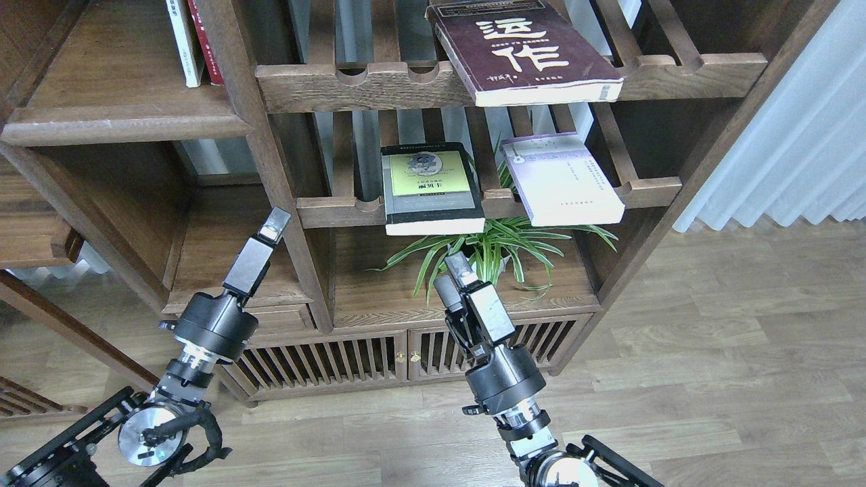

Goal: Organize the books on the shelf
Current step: 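Move the right gripper up toward the yellow-green book on the shelf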

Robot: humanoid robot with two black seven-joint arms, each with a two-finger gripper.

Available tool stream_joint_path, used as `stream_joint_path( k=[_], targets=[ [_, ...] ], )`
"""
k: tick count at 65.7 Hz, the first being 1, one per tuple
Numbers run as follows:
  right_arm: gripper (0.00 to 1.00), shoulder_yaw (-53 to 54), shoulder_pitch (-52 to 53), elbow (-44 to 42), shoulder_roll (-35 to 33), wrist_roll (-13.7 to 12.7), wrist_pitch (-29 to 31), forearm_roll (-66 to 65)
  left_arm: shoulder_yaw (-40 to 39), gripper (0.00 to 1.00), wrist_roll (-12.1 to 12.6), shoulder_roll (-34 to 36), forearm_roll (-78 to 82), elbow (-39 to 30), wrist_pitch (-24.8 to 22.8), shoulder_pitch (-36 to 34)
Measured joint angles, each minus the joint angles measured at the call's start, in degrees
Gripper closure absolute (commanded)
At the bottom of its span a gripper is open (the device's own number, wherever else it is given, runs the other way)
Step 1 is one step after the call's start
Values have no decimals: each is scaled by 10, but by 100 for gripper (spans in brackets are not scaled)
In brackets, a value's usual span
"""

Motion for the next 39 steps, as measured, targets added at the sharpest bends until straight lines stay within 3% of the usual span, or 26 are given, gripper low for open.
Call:
stream_joint_path(
  k=[25, 39],
  targets=[
    [1, 0, 21, -41, 0, 2, -3, 8, -3, 0, 9, 0, 19, 5, 0, 20],
    [1, 0, 64, -52, 0, 7, -91, 54, -28, 0, 9, 3, 20, 6, 0, 27]
  ],
)
